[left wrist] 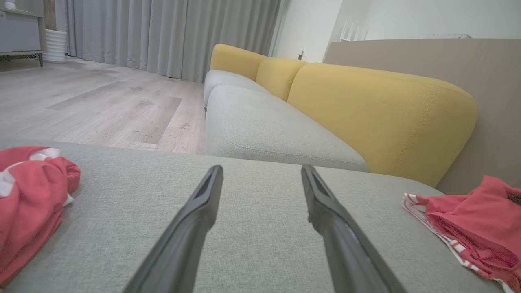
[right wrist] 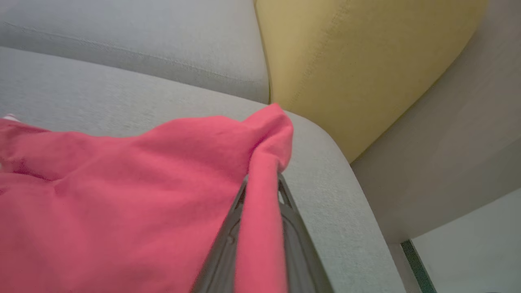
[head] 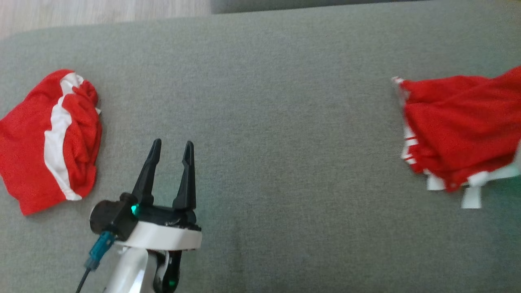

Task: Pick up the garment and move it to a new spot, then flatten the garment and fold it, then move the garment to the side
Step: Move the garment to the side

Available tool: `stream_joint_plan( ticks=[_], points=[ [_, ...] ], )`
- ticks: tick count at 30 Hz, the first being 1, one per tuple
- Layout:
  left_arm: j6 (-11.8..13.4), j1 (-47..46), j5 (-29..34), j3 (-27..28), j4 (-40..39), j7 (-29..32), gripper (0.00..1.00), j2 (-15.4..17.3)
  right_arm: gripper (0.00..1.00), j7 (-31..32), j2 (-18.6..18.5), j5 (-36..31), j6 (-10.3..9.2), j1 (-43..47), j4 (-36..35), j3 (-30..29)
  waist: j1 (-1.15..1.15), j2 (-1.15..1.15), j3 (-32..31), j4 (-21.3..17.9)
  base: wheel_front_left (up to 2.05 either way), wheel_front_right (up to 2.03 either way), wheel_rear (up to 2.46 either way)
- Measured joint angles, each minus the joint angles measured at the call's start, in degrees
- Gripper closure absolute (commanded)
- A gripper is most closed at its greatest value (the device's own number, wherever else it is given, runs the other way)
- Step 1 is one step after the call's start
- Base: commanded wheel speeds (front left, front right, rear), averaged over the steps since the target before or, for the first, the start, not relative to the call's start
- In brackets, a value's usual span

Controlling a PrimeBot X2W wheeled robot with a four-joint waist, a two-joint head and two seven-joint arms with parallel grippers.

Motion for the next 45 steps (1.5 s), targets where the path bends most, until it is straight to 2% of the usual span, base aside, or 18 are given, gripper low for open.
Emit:
stream_joint_plan(
  ticks=[7,15,16,17,18,22,25,30,33,38,45],
  points=[
    [0.0,-2.4,0.3,0.0,-0.5,0.0,0.0,0.0,1.0,1.0,-4.0,-3.5,0.0,-3.2,3.3,-5.3,0.01,0.0,3.2,1.1,0.0,0.0,0.0],
    [0.0,-3.1,0.3,0.0,-0.4,0.0,0.0,0.0,1.0,0.2,-4.2,-7.9,0.0,-6.1,4.4,-11.6,0.01,0.0,5.0,1.6,0.0,0.0,0.0],
    [0.0,-3.1,0.3,0.0,-0.3,0.0,0.0,-0.1,0.69,-0.2,-4.2,-8.5,0.0,-6.3,4.4,-12.4,0.0,0.0,5.0,1.6,0.0,0.0,0.0],
    [0.0,-3.2,0.3,0.0,-0.3,0.0,0.0,-0.1,0.04,-0.6,-4.2,-9.1,0.0,-6.4,4.4,-13.1,0.0,0.0,5.0,1.6,0.0,0.0,0.0],
    [0.0,-3.4,0.3,0.0,-0.3,0.0,0.0,-0.1,0.0,-0.8,-4.1,-9.4,0.0,-6.6,4.4,-13.8,0.01,0.0,4.8,1.5,0.0,0.0,0.0],
    [0.0,-3.8,0.3,0.1,-0.3,0.0,0.0,-0.1,0.0,-1.9,-3.0,-10.7,0.0,-7.0,3.4,-16.0,0.0,0.0,3.4,1.1,0.0,0.0,0.0],
    [0.0,-3.8,-0.4,0.4,-0.7,0.0,0.0,-0.1,0.0,-2.7,-0.8,-13.2,0.0,-6.8,0.1,-16.7,0.0,0.0,1.9,0.7,0.0,0.0,0.0],
    [0.0,-2.5,-0.5,2.0,-1.8,0.0,0.0,-0.1,0.0,-3.2,7.2,-12.3,0.0,-5.6,-8.5,-15.6,0.0,0.0,-1.5,-0.4,0.0,0.0,0.0],
    [0.0,-0.5,-0.5,2.6,-2.1,0.0,0.0,-0.1,0.0,-3.3,12.4,-8.7,0.0,-1.0,-15.2,-12.7,-0.01,0.0,-4.1,-1.1,0.0,0.0,0.0],
    [0.0,2.1,-0.5,3.8,-2.5,0.0,0.0,-0.1,0.0,-3.4,18.3,-2.3,0.0,8.9,-24.3,-8.3,-0.02,0.0,-8.2,-2.0,0.0,0.0,0.0],
    [0.4,5.0,-0.5,4.4,-2.4,0.0,0.0,-0.1,0.0,-3.4,23.0,1.5,0.0,21.9,-33.5,-7.3,-0.02,0.0,-12.1,-2.4,0.0,0.0,0.0]
  ],
)
